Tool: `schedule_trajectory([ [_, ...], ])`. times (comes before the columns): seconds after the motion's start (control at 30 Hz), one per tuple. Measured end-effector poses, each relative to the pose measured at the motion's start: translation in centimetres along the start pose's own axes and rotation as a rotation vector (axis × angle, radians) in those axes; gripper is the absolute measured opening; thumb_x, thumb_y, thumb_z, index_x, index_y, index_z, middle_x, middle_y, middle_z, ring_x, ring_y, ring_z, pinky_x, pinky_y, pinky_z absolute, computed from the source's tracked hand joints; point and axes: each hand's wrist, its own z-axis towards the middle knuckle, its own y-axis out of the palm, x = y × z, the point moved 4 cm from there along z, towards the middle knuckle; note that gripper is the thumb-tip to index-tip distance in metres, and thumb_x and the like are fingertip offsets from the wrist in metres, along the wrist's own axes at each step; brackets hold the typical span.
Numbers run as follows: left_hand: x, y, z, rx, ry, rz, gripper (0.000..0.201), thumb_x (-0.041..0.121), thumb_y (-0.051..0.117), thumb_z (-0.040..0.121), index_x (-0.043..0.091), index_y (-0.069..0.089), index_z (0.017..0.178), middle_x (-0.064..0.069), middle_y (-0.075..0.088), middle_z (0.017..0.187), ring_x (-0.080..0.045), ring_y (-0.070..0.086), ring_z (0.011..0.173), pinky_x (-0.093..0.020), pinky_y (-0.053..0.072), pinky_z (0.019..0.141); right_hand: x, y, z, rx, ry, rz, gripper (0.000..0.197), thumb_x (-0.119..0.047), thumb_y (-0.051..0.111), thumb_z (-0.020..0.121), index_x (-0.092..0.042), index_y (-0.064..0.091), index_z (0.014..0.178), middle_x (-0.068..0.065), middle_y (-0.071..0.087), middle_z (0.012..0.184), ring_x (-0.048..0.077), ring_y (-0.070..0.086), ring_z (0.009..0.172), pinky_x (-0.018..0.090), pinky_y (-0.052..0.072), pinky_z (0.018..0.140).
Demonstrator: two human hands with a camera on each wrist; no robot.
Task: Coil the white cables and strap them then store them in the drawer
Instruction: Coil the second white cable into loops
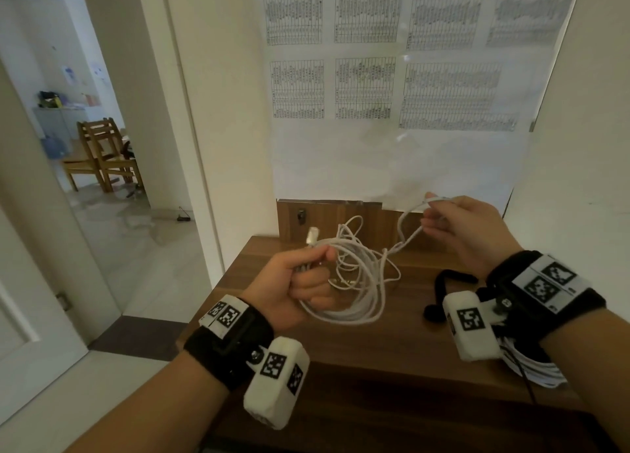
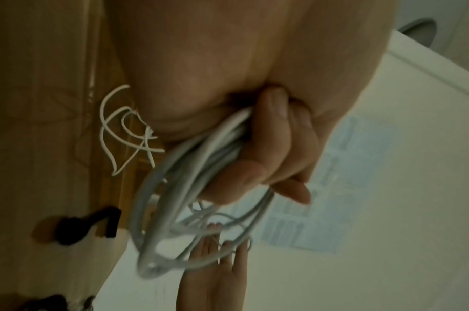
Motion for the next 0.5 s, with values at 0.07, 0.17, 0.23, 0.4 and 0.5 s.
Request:
schedule_trajectory([
  [0.07, -0.5, 1.0, 0.1, -0.111, -0.063, 0.128, 0.016, 0.024, 0.069, 0.088, 0.009, 0.067, 0.082, 0.009, 0.025, 0.044, -0.007, 0.020, 0.036, -0.019, 0.033, 0.040, -0.2, 1.0, -0.4, -0.046, -0.021, -0.012, 0.043, -0.030, 0.072, 0.090, 0.006, 0.062, 0.111, 0.016, 0.070, 0.101, 0.028, 0.072, 0.098, 0.038, 0.059, 0.091],
  [0.17, -0.9, 1.8, 0.4, -0.098, -0.089, 0.471, 0.013, 0.017, 0.070, 0.084, 0.008, 0.070, 0.076, 0.009, 0.036, 0.042, -0.005, 0.029, 0.032, -0.020, 0.020, 0.037, -1.0, 2.3, -1.3, -0.112, -0.031, -0.074, 0.038, -0.040, 0.065, 0.094, -0.003, 0.064, 0.100, 0.017, 0.073, 0.102, 0.029, 0.073, 0.095, 0.040, 0.060, 0.089],
  [0.23, -0.9, 2.3, 0.3, -0.044, -0.055, 0.763, 0.015, 0.009, 0.067, 0.089, 0.004, 0.068, 0.075, 0.008, 0.047, 0.044, -0.005, 0.035, 0.034, -0.020, 0.023, 0.038, -1.6, 2.8, -1.9, -0.150, -0.040, -0.129, 0.035, -0.044, 0.061, 0.096, -0.010, 0.063, 0.090, 0.018, 0.074, 0.100, 0.030, 0.072, 0.089, 0.041, 0.060, 0.088],
  [0.4, -1.1, 2.5, 0.7, 0.081, 0.190, 1.359, 0.031, 0.026, 0.070, 0.087, -0.005, 0.068, 0.081, -0.021, 0.062, 0.065, -0.024, 0.050, 0.050, -0.037, 0.044, 0.052, -2.5, 3.5, -2.8, -0.228, -0.140, -0.316, 0.043, -0.047, 0.057, 0.097, -0.008, 0.072, 0.089, 0.005, 0.077, 0.091, 0.026, 0.070, 0.083, 0.033, 0.054, 0.073],
  [0.5, -1.0, 2.6, 1.1, 0.105, 0.309, 1.429, 0.025, 0.030, 0.071, 0.088, 0.006, 0.073, 0.090, -0.010, 0.071, 0.076, -0.020, 0.064, 0.063, -0.035, 0.054, 0.062, -2.8, 4.2, -3.8, -0.276, -0.297, -0.463, 0.036, -0.045, 0.068, 0.090, -0.012, 0.078, 0.083, 0.001, 0.071, 0.075, 0.010, 0.064, 0.072, 0.020, 0.050, 0.068],
])
